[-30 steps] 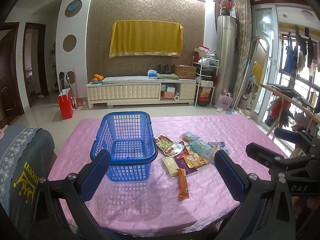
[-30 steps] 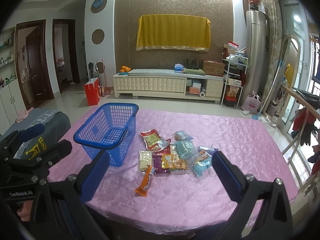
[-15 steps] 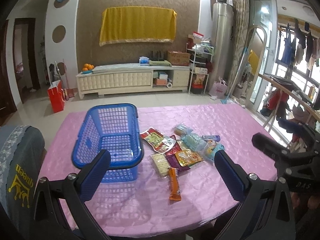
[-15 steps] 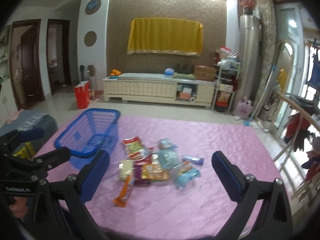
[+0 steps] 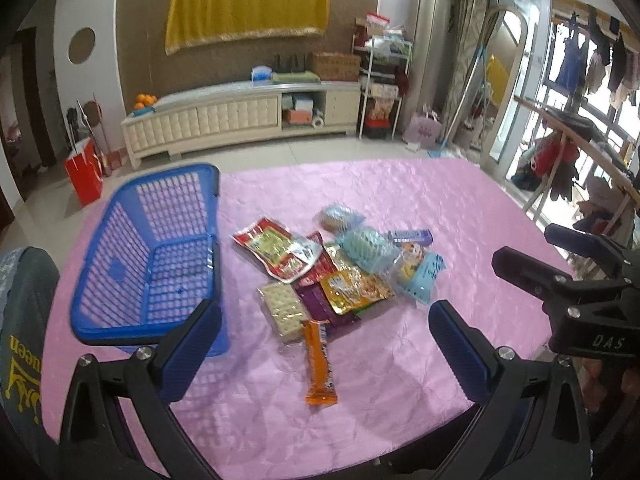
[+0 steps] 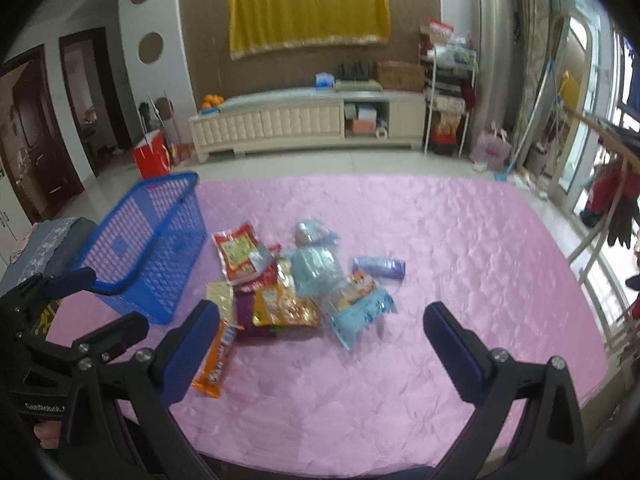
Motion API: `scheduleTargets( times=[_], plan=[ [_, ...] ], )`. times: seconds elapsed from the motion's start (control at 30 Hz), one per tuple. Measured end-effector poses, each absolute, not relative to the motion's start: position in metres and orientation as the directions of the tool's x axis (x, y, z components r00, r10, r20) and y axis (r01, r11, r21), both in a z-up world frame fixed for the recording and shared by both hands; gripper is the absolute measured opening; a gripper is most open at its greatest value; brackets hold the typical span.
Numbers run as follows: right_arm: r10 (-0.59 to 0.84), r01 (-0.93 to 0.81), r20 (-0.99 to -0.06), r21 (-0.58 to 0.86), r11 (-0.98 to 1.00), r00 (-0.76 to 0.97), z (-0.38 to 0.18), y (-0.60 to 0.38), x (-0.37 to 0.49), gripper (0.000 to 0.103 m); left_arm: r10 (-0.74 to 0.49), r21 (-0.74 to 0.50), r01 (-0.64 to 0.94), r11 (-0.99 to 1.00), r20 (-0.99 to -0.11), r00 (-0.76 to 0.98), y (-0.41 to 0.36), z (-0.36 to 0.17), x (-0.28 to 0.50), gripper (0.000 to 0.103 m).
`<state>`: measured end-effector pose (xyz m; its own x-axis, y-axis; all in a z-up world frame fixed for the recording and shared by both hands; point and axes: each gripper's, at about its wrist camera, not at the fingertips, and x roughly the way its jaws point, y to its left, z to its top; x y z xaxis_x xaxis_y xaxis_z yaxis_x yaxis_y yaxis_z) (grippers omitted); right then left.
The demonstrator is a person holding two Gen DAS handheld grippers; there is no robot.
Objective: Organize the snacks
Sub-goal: 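Lower the left gripper onto the orange candy bar and close it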
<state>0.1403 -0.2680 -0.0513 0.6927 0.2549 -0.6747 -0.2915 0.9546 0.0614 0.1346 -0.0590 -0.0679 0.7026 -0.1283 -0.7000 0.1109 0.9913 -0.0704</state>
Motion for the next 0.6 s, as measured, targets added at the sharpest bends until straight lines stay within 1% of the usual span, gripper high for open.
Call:
scheduleTargets(
  times=[0.17,0.3,0.37,0.47,0.5,0.6],
  plan=[
    [0.244,-0.28,-0.73,0.074,0.957,0.638,-0.081,-0.274,0.159,0.103,-0.118,-0.061,0.11,0.992,-0.747,0.654,-0.066,-0.095,0.155,0.101],
    [0.227,-0.268,-0.763,0.074,0.961,0.605,-0.104,-0.275,0.166,0.103,-0.117,-0.06,0.113,0.992,-0.782,0.612,-0.068,-0.118,0.166,0.092],
    [0.236,-0.272,-0.775,0.085,0.958,0.587,-0.114,-0.275,0.169,0.1,-0.116,-0.06,0.114,0.992,-0.803,0.584,-0.068,-0.133,0.171,0.086],
    [0.246,-0.28,-0.791,0.099,0.955,0.56,-0.128,-0.274,0.171,0.1,-0.137,-0.089,0.115,0.989,-0.837,0.529,-0.068,-0.155,0.177,0.078],
    [0.248,-0.282,-0.796,0.102,0.954,0.552,-0.131,-0.274,0.171,0.1,-0.14,-0.097,0.11,0.989,-0.846,0.514,-0.068,-0.161,0.179,0.076],
    [0.251,-0.282,-0.808,0.109,0.953,0.533,-0.143,-0.275,0.173,0.1,-0.131,-0.093,0.102,0.99,-0.873,0.469,-0.069,-0.183,0.187,0.076]
  ],
)
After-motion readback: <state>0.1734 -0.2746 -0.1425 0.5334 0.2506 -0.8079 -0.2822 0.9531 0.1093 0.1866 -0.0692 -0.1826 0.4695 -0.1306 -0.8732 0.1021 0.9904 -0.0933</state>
